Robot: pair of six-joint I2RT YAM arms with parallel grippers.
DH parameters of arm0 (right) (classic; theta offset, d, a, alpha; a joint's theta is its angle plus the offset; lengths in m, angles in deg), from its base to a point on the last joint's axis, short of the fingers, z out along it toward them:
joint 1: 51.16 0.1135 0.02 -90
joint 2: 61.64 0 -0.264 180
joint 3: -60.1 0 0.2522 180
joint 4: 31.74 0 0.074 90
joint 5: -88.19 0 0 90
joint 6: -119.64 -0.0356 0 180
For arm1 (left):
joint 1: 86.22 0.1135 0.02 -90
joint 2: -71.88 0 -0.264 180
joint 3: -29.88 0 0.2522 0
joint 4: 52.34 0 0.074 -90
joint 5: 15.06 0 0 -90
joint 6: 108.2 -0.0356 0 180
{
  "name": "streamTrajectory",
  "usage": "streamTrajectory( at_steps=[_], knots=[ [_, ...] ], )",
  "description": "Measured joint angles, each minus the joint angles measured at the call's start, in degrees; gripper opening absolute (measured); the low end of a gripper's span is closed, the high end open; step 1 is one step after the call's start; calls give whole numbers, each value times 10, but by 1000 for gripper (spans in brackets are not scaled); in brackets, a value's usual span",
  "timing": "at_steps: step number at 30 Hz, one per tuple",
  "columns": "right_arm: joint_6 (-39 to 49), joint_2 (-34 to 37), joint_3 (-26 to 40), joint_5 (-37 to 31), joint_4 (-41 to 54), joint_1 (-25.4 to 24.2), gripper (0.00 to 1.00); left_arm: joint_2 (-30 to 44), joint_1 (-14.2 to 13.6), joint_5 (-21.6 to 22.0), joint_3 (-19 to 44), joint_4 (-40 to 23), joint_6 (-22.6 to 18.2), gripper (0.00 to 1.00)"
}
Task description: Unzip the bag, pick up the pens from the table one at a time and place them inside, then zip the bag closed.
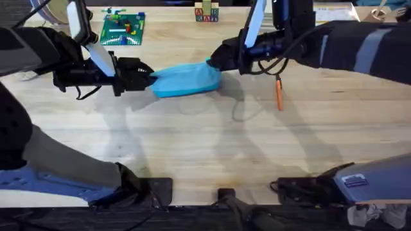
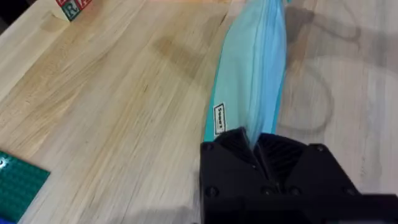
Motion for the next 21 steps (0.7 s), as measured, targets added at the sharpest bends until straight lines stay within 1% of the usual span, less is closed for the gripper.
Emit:
streamTrajectory(
  at_steps=[21],
  knots=[
    [-2,9,0,-3,-9,31,31,0,0,0,0,-2,0,41]
  ],
)
